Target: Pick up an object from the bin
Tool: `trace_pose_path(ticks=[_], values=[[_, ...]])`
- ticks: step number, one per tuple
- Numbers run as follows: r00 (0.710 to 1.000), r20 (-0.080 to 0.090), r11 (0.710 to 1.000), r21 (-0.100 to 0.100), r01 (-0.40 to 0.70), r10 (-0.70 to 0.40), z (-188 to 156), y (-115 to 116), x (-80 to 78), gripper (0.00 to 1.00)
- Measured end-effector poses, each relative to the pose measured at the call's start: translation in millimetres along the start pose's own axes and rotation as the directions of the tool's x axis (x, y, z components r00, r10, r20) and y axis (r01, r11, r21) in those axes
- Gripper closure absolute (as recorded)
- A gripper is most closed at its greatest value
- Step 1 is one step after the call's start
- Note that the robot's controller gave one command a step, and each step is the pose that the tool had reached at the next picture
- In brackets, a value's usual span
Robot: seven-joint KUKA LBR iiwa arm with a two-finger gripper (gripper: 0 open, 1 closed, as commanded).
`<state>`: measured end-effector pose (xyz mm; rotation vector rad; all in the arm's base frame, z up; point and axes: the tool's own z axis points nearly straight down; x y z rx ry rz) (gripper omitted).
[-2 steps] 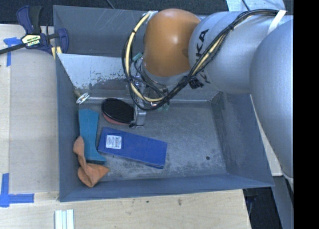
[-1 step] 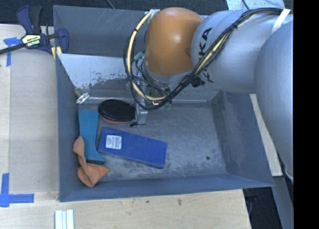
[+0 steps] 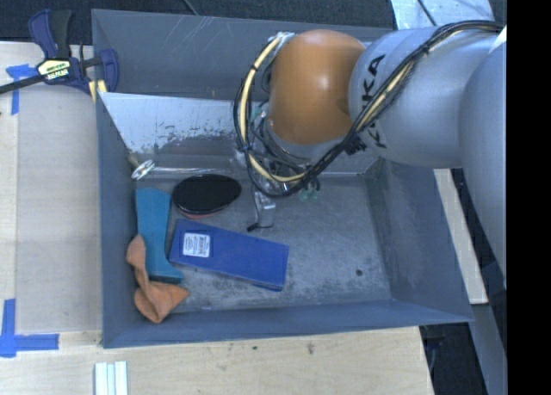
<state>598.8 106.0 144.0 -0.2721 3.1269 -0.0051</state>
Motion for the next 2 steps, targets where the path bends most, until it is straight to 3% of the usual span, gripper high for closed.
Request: trace_pose_path(ticks=[2], values=[[1.000, 0.005, 1.000, -0.004, 0.001, -0.001, 46.3, 47.5, -18.1, 0.00]])
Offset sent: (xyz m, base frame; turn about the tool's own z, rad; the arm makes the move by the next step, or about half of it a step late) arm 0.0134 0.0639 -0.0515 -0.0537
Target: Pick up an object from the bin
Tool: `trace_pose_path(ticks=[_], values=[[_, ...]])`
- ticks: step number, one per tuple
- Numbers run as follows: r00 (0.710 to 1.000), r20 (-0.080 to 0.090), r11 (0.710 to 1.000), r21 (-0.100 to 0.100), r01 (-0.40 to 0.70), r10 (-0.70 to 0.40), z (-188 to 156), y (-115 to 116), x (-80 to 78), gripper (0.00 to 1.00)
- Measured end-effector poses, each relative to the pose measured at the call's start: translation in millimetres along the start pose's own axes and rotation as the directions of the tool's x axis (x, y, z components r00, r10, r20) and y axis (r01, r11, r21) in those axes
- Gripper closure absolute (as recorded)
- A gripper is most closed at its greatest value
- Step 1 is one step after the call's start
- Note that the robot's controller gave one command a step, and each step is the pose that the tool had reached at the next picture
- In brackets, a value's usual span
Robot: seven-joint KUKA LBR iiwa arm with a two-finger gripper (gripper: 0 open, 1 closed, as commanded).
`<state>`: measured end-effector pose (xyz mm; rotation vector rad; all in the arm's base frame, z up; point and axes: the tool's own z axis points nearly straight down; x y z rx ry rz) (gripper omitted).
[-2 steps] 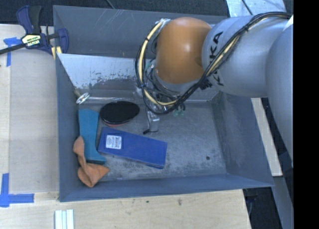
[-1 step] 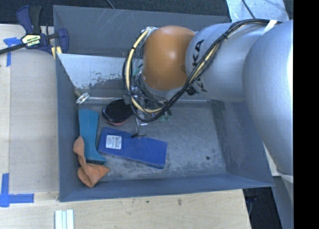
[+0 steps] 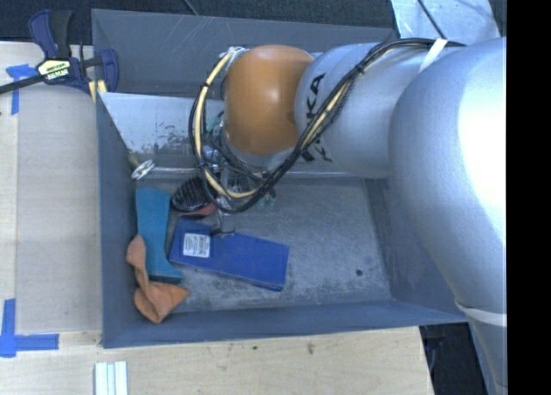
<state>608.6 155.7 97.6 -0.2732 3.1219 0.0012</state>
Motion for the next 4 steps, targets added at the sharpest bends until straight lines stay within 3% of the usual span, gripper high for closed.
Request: trace_pose_path(ticks=[1, 2, 3, 4], values=[[1.000, -0.005, 1.000, -0.001, -0.014, 0.014, -27.6, -15.2, -9.1, 0.00], [0.998, -0.001, 0.998, 0.000, -0.062, 0.062, -20.4, -5.3, 8.9, 0.00], [1.000, -0.006, 1.000, 0.000, -0.009, 0.009, 20.4, 8.7, -9.3, 1.00], [1.000, -0.006, 1.000, 0.000, -0.009, 0.009, 20.4, 8.6, -9.3, 1.00]])
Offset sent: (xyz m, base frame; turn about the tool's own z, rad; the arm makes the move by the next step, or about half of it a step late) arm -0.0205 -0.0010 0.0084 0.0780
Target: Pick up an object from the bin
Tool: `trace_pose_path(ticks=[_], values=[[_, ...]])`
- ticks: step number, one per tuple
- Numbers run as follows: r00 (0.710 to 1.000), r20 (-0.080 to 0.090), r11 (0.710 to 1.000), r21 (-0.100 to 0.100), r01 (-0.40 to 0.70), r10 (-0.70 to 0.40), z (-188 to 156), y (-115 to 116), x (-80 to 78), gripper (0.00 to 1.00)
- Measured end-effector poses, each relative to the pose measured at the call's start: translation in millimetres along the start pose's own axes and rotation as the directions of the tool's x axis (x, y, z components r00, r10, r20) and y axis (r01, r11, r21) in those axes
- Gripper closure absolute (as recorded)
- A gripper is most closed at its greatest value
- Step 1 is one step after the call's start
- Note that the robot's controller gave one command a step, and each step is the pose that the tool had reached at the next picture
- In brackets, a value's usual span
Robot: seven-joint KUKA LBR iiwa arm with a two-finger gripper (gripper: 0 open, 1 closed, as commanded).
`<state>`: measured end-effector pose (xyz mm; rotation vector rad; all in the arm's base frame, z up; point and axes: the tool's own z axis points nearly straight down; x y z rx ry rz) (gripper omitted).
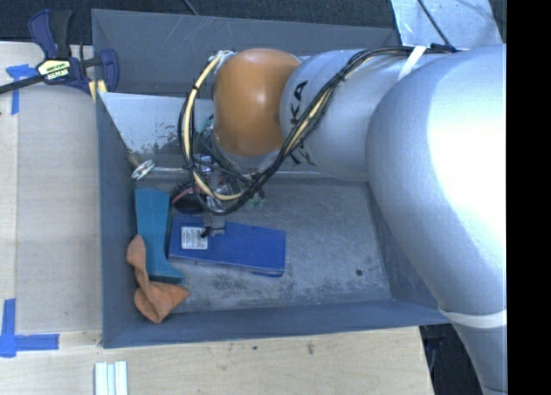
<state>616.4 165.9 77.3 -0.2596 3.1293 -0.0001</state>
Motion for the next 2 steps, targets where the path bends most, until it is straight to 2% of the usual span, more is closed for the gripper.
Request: trace_pose_path(ticks=[1, 2], values=[[1.000, 0.003, 1.000, -0.001, -0.013, 0.013, -145.3, 3.6, 37.4, 1.00], [1.000, 0.000, 1.000, 0.000, -0.014, 0.014, -144.2, 3.5, 38.0, 1.00]])
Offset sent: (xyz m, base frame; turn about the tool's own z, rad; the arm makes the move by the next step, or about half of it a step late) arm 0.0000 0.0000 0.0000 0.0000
